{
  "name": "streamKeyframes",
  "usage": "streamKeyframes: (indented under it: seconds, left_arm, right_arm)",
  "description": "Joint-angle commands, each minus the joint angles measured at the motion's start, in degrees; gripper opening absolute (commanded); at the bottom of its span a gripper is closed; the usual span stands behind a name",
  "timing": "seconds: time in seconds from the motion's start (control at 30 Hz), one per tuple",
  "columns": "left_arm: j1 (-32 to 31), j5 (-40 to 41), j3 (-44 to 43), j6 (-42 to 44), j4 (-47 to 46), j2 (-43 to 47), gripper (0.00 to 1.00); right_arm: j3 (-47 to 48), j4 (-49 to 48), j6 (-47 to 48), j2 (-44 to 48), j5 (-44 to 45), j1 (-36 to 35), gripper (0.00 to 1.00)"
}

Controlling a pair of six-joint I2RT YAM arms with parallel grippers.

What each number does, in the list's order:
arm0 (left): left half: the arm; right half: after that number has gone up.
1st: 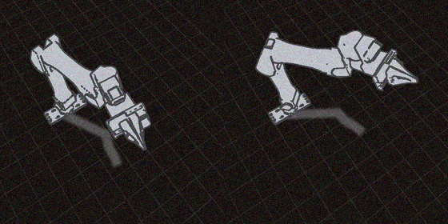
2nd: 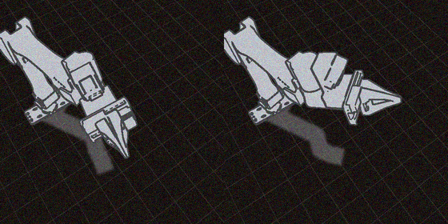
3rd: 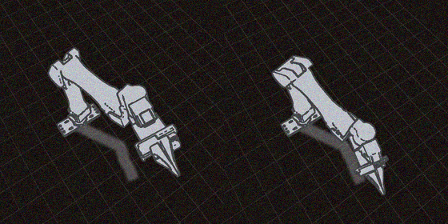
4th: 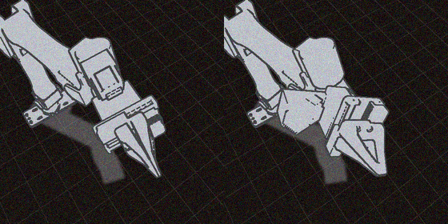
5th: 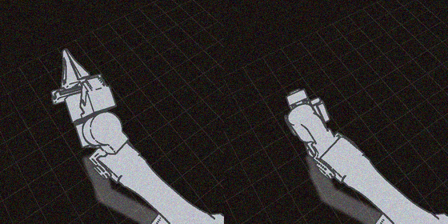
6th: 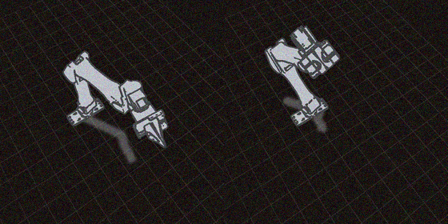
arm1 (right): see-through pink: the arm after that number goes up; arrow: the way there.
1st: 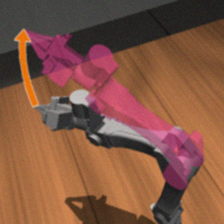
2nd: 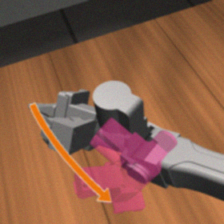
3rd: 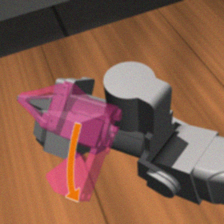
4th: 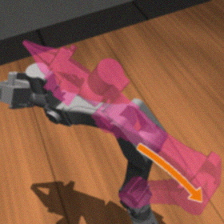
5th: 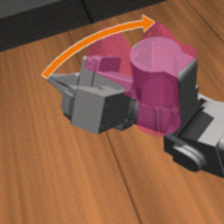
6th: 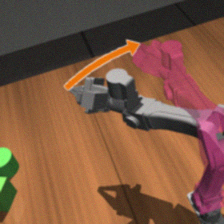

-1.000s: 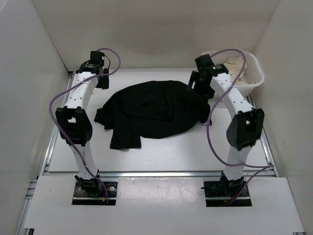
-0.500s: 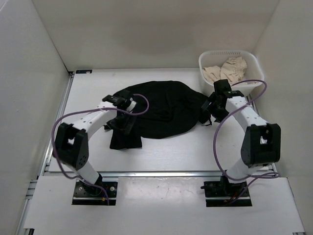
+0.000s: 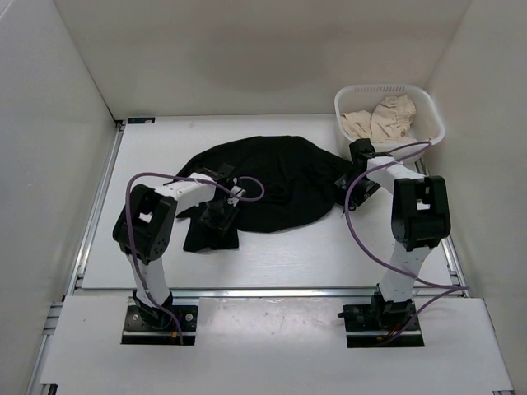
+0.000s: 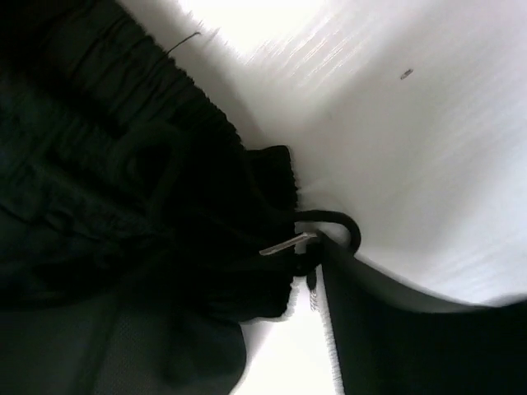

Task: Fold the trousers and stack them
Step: Flatten the trousers out

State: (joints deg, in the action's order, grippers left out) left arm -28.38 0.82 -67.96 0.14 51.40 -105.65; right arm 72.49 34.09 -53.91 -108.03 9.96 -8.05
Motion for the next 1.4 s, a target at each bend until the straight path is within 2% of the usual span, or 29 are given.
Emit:
streamKeyframes:
  seconds: [0.0,0.03,0.07,0.1,0.13,0.27,0.3,0.37,0.4,0.43,0.53,0.63,0.8,0.87,0.97,1.07,1.13,1.17,1.37]
  left_arm:
    - [-0.4,-3.7,1.7,-0.1,-1.4,-0.5,0.38]
    - [-0.4,-3.7,2.5,-0.1,-1.4,-0.5,0.20]
    - [0.3,-2.3,3.0,-0.1,-1.4,-0.5,0.14]
    - [1.0,-0.2,4.1,-0.1,-1.4,0.3,0.14]
    - [2.0,0.9,4.8,-0.1,-0.9,1.3,0.14]
    - [11.1,8.7,7.6,-0.1,-0.2,11.0,0.14]
    - [16.5,11.5,8.1,-0.1,0.9,15.7,0.14]
    - [22.5,14.4,6.9,-0.1,1.7,20.3,0.14]
    - [28.7,16.0,5.0,-0.1,2.4,24.3,0.14]
    - [31.7,16.1,3.8,-0.1,2.4,26.1,0.14]
    - [40.3,16.1,1.0,-0.1,3.1,30.3,0.14]
    - [44.1,16.8,-0.8,-0.1,4.7,31.4,0.14]
    - [49.2,18.1,-9.0,-0.1,5.8,31.4,0.14]
    - [52.5,18.1,-12.3,-0.1,5.8,30.2,0.14]
    - [55.9,17.4,-21.7,-0.1,5.8,27.0,0.14]
    - [55.9,16.8,-26.3,-0.1,5.8,20.3,0.14]
    - [54.2,15.8,-31.7,-0.1,5.8,15.5,0.14]
    - [51.0,16.3,-37.2,-0.1,5.8,8.3,0.14]
    - [43.9,21.8,-49.7,-0.1,5.8,-11.6,0.14]
  right_arm:
    - [1.9,-0.7,-3.0,-2.4,3.1,0.0,0.53]
    - [1.9,-0.7,-3.0,-2.4,3.1,0.0,0.36]
    - [1.9,-0.7,-3.0,-2.4,3.1,0.0,0.12]
    - [1.9,-0.1,-2.4,-1.8,3.1,0.0,0.04]
    - [1.3,-0.1,-2.4,-1.0,3.7,0.0,0.00]
    - [-0.8,2.2,2.3,7.9,7.4,0.5,0.00]
    - [-1.6,3.3,4.4,10.1,9.5,1.0,0.00]
    - [-2.3,4.8,7.6,17.5,11.6,1.7,0.00]
    - [-2.9,5.6,8.6,20.0,12.7,2.5,0.00]
    - [-2.9,6.8,9.7,25.0,14.5,2.5,0.00]
    - [-2.9,7.8,14.0,31.1,15.1,3.9,0.00]
    - [-1.0,10.4,16.9,36.0,14.6,3.9,0.00]
    - [6.2,16.7,20.3,37.2,14.0,5.0,0.00]
    - [10.0,17.9,21.4,37.7,14.0,5.8,0.00]
    - [14.3,19.3,22.7,38.3,11.5,8.2,0.00]
    - [14.9,18.5,23.4,38.3,9.2,8.2,0.00]
    - [14.3,19.1,23.4,35.7,5.3,8.8,0.00]
    - [14.3,19.8,23.4,33.1,2.5,10.8,0.00]
    - [14.3,20.8,24.0,29.6,0.3,12.0,0.00]
